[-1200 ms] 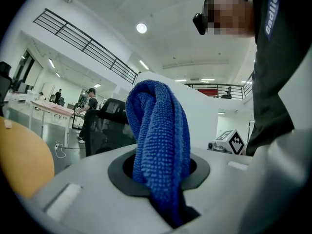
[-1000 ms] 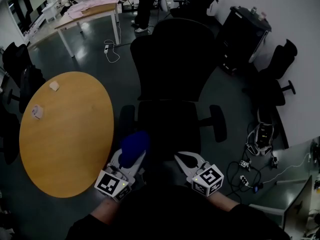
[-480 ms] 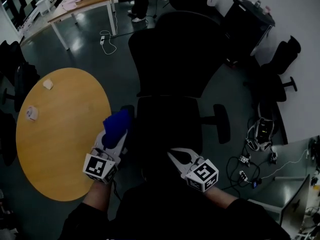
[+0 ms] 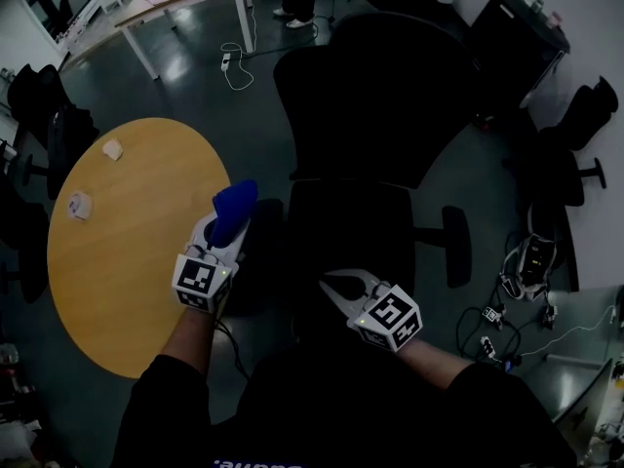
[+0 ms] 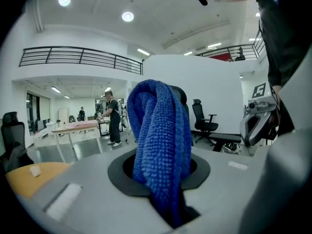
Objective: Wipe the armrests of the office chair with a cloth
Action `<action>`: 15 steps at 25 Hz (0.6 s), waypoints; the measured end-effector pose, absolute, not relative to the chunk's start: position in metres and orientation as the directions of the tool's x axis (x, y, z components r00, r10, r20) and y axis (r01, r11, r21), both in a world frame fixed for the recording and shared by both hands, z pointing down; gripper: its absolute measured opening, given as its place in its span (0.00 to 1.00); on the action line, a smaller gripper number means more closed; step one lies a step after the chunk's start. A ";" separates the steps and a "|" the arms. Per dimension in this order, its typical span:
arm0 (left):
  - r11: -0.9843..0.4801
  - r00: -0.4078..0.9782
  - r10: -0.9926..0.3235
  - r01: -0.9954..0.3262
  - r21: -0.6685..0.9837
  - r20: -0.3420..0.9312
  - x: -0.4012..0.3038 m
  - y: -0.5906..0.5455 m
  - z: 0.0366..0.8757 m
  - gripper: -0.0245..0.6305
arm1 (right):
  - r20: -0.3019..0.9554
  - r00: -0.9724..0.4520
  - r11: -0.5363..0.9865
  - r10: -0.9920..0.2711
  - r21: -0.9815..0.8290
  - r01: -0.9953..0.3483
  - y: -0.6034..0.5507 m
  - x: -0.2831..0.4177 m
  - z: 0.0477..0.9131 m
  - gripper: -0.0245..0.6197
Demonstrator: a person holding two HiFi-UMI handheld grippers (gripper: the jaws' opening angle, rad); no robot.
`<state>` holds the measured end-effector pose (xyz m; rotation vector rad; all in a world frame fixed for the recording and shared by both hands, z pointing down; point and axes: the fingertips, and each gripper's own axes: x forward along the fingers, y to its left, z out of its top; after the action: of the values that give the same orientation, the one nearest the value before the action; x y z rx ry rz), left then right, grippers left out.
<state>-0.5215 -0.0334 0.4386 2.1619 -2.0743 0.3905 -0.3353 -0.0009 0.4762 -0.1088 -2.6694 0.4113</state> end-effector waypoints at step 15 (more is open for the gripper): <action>-0.202 0.108 -0.798 -0.975 -0.094 0.593 -0.575 -0.089 0.585 0.20 | 0.572 -0.740 0.917 0.353 -0.370 0.152 0.062 -0.375 0.566 0.05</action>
<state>-0.5748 -0.0885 0.5851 2.0713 -1.7411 0.7731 -0.3751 0.0625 0.5660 -0.3580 -2.4034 0.3950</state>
